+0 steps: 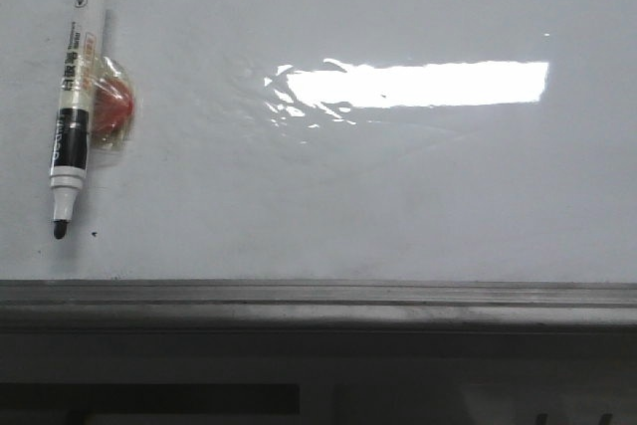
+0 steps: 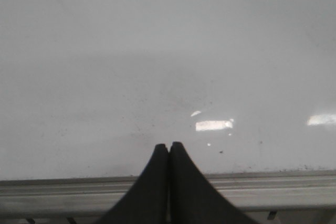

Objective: Write number 6 on whiteboard

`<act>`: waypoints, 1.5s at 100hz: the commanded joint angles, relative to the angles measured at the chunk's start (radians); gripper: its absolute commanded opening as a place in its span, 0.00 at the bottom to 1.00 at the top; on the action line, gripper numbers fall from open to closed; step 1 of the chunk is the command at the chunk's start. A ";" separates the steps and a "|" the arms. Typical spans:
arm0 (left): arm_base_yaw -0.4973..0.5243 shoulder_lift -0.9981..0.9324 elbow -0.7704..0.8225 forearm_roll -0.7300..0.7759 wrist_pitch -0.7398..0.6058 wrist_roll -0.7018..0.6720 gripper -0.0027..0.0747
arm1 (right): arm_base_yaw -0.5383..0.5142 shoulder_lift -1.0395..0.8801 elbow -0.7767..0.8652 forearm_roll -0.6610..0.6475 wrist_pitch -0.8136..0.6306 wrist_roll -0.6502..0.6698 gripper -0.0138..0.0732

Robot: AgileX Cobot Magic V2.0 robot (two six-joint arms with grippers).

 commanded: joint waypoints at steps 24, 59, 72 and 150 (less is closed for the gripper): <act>0.004 -0.030 0.042 -0.002 -0.070 -0.009 0.01 | -0.005 -0.020 0.032 -0.017 -0.035 -0.007 0.09; 0.004 -0.030 0.042 -0.002 -0.070 -0.009 0.01 | -0.005 -0.020 0.032 -0.017 -0.035 -0.007 0.09; 0.004 -0.030 0.042 -0.002 -0.070 -0.009 0.01 | -0.005 -0.020 0.032 -0.017 -0.035 -0.007 0.09; 0.004 -0.030 0.042 0.004 -0.118 -0.009 0.01 | -0.005 -0.020 0.032 -0.075 -0.100 -0.007 0.09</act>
